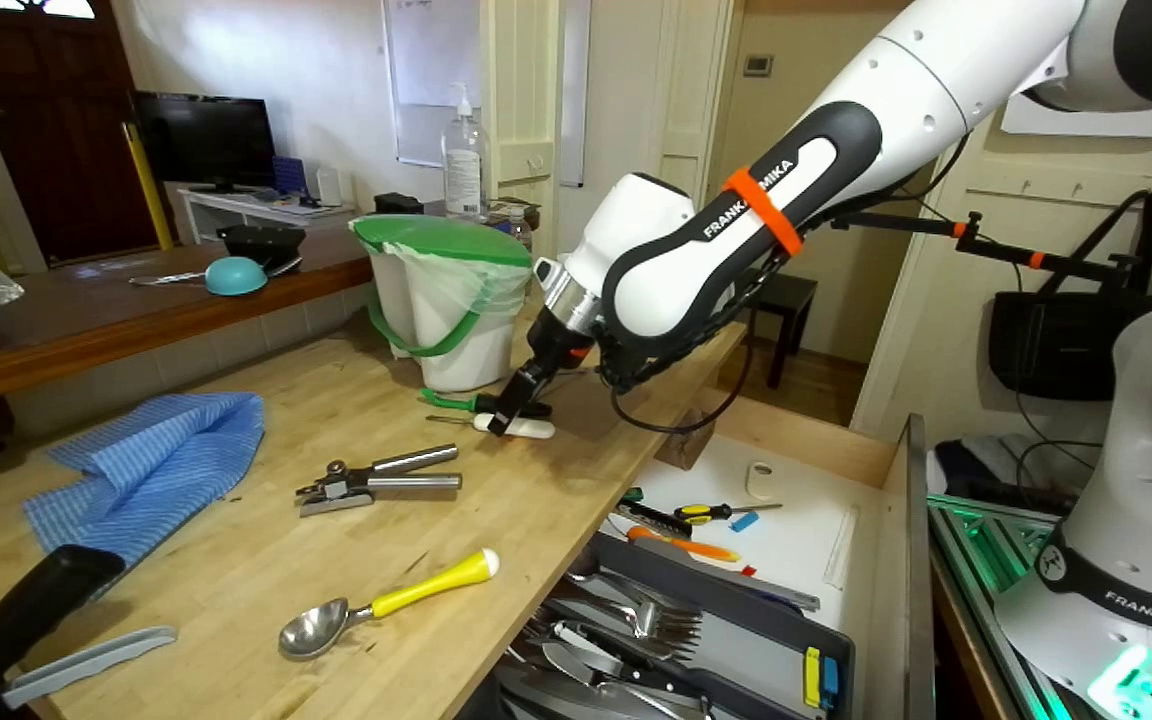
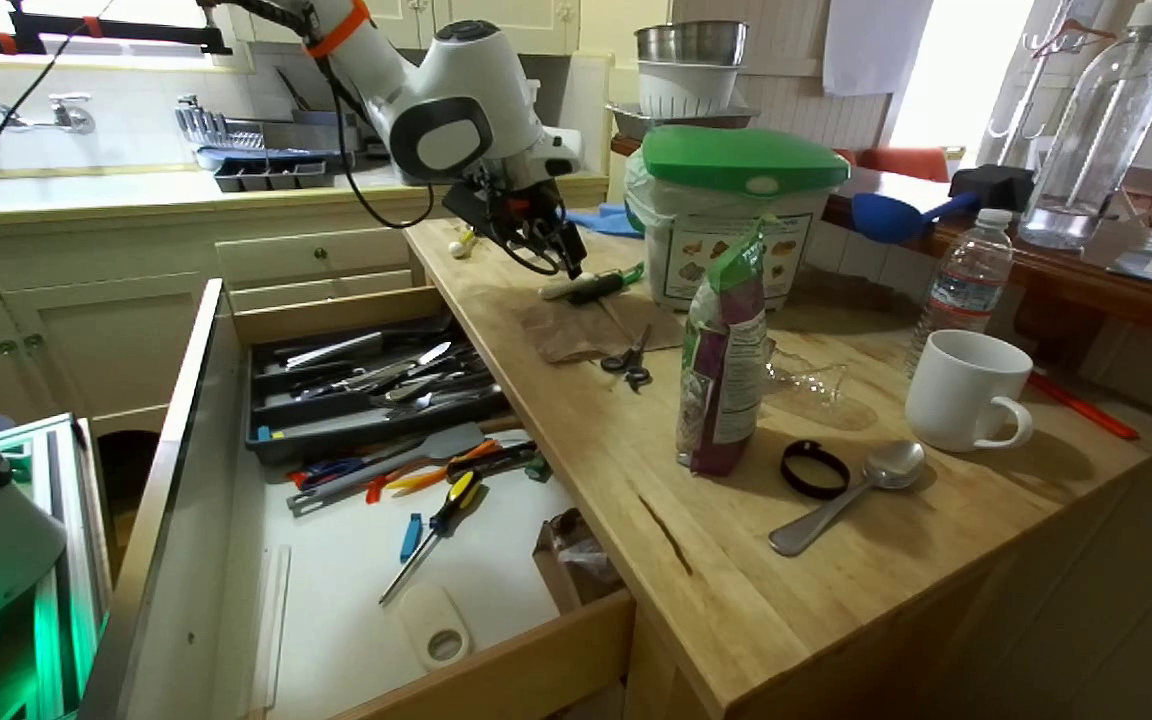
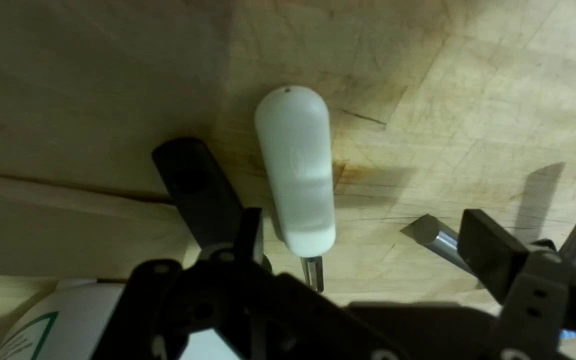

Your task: Put the white and silver peeler inside the open drawer.

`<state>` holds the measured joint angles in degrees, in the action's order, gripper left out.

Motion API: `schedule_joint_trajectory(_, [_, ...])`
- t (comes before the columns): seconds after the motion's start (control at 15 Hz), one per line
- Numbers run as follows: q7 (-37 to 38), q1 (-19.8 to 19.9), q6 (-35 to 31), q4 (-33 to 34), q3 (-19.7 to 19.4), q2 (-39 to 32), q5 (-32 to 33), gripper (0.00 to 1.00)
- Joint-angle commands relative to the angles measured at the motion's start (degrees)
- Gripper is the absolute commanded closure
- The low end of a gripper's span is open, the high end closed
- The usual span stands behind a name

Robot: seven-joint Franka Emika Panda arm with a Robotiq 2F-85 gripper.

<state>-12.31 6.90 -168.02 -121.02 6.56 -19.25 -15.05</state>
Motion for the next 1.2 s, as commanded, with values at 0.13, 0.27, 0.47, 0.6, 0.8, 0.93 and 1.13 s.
schedule_joint_trajectory(0.13, [-1.43, 1.86, -1.09, 1.04, 1.41, -2.68, -1.48, 0.04])
schedule_joint_trajectory(0.27, [-1.65, 2.34, -1.25, 1.38, 1.68, -3.52, -1.33, 0.13])
schedule_joint_trajectory(0.47, [-1.54, 2.58, -1.74, 1.72, 1.55, -4.41, -0.68, 0.28])
schedule_joint_trajectory(0.6, [-1.74, 2.95, -1.96, 1.98, 1.82, -4.59, -0.80, 0.48])
schedule_joint_trajectory(0.8, [-1.66, 3.05, -1.82, 1.47, 2.19, -3.29, -1.00, 0.64])
schedule_joint_trajectory(0.93, [-1.94, 3.91, 0.52, 0.80, 3.82, -1.23, -2.22, 0.82])
schedule_joint_trajectory(1.13, [-1.21, 4.83, 5.23, -1.45, 6.06, 3.26, -3.39, 0.92])
